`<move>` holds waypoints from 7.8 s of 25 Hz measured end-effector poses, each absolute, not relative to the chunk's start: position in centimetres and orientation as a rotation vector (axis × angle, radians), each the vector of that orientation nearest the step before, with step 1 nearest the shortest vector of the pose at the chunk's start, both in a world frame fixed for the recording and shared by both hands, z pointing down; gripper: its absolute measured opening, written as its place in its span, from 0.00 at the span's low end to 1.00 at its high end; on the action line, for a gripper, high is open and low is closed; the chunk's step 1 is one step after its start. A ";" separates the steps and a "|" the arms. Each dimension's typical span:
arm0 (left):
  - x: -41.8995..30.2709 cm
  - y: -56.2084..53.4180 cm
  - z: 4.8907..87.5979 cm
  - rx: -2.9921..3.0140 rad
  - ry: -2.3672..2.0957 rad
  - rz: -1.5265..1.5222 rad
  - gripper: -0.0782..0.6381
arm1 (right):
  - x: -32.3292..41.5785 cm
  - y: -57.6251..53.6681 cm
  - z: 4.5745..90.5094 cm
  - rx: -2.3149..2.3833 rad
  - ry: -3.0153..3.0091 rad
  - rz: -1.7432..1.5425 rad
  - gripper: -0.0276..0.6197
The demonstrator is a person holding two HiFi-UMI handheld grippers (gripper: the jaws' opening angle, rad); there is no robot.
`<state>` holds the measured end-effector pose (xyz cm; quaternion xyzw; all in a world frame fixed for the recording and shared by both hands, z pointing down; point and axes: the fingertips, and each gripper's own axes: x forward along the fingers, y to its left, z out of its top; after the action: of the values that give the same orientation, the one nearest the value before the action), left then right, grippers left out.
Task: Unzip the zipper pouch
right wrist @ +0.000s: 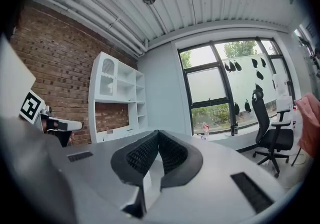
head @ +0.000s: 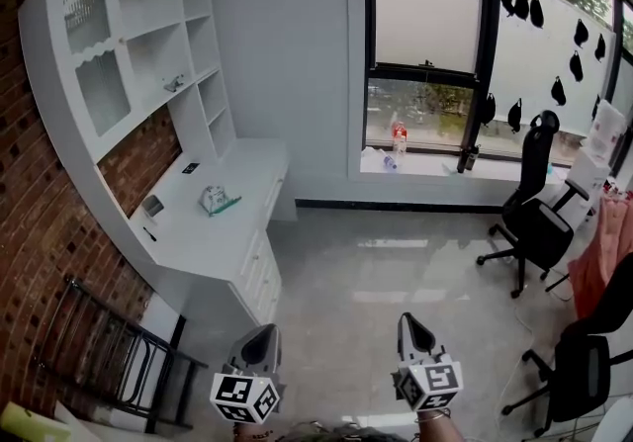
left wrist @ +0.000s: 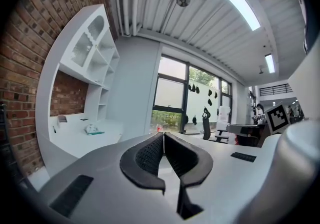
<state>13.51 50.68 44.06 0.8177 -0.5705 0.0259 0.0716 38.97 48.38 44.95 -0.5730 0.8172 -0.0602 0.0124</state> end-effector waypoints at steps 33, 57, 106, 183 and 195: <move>13.7 50.5 45.0 2.489 -1.704 0.107 0.76 | 33.1 46.4 46.0 -1.430 2.840 -0.118 0.65; 21.1 49.4 45.2 2.658 -1.649 0.095 0.90 | 34.6 46.0 47.1 -1.269 2.948 -0.005 0.93; 0.9 4.6 47.4 2.398 -1.844 0.104 0.90 | 17.6 0.3 47.4 -1.026 3.053 0.035 0.91; -20.6 -3.7 51.3 0.858 -2.767 -0.184 0.90 | -26.9 -20.7 69.5 1.647 2.007 2.199 0.60; -21.0 -0.9 51.4 0.770 -2.796 -0.187 0.90 | -26.3 -19.1 72.7 1.832 1.861 2.241 0.32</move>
<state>-20.97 -0.91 51.37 0.2632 -0.9554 -0.0639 0.1175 -26.33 -19.11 72.75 0.5264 0.5348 0.6440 -0.1490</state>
